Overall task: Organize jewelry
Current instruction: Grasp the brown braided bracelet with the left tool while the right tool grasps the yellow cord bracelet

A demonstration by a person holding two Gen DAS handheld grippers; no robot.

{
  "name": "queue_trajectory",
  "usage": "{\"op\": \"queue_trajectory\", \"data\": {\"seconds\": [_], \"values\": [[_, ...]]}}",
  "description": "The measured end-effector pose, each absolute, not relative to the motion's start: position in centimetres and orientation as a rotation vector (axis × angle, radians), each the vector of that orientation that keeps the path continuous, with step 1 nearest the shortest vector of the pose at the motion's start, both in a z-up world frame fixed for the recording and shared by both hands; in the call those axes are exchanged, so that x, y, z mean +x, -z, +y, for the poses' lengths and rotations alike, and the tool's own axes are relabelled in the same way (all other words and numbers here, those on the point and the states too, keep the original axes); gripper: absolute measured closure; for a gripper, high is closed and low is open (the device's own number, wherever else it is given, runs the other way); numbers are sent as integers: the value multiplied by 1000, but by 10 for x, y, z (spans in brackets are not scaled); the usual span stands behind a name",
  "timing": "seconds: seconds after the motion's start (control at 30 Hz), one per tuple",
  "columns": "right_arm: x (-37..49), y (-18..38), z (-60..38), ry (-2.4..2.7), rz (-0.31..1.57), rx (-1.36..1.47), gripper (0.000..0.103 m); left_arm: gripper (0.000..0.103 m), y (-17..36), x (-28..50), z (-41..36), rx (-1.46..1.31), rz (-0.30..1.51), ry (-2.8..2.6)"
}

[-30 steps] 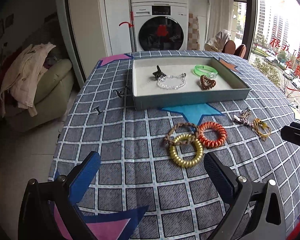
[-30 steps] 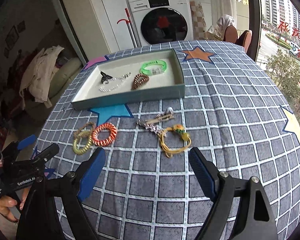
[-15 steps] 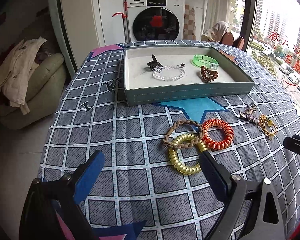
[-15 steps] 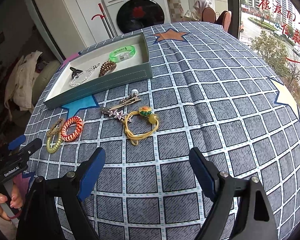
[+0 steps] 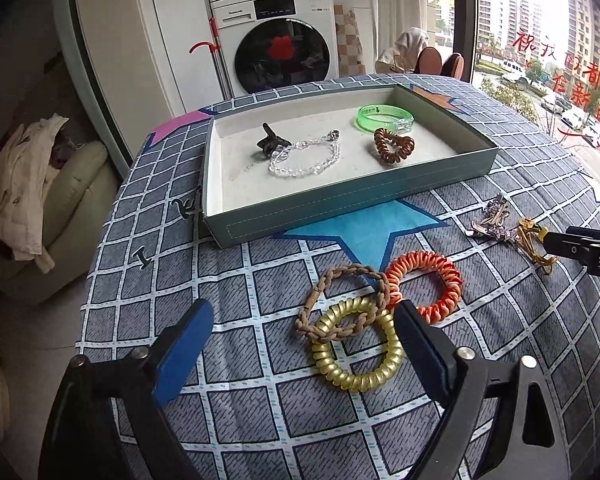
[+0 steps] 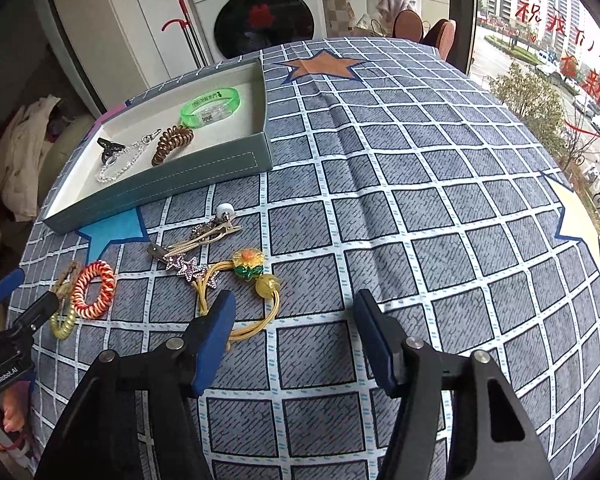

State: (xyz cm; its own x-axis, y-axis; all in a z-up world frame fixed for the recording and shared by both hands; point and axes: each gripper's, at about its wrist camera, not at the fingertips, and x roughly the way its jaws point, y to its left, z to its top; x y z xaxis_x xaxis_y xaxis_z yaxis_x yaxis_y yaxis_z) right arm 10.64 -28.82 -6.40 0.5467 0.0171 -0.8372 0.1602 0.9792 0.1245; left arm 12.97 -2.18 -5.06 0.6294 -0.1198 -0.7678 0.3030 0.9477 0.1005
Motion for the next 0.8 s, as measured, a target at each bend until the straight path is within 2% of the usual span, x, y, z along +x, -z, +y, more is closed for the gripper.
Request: {"op": "queue_trajectory", "data": {"seconds": [0.13, 0.2, 0.33, 0.37, 0.43, 0.5, 0.57, 0.6, 0.63, 0.73, 0.8], "values": [[110, 66, -279, 93, 990, 109, 42, 4, 57, 138, -24, 220, 889, 245], [110, 67, -272, 88, 988, 55, 43, 11, 59, 141, -23, 202, 905, 250], [111, 67, -264, 61, 978, 9, 50, 17, 59, 147, -19, 168, 919, 251], [112, 67, -263, 54, 978, 6, 52, 22, 60, 148, -18, 163, 923, 255], [113, 67, -261, 42, 978, -1, 58, 22, 59, 151, -15, 137, 937, 263], [114, 66, -258, 30, 979, -5, 64, 33, 60, 154, -13, 113, 944, 270], [114, 66, -255, 18, 979, -8, 71, 35, 60, 156, -10, 83, 955, 276], [114, 66, -253, 14, 978, -10, 77, 46, 60, 156, -8, 68, 957, 282], [114, 66, -251, 10, 977, -13, 86, 53, 60, 157, -7, 57, 955, 292], [113, 66, -248, 18, 971, -16, 89, 75, 59, 157, -5, 45, 960, 301], [111, 66, -250, 20, 968, -2, 89, 76, 58, 157, -2, 35, 959, 303]]}}
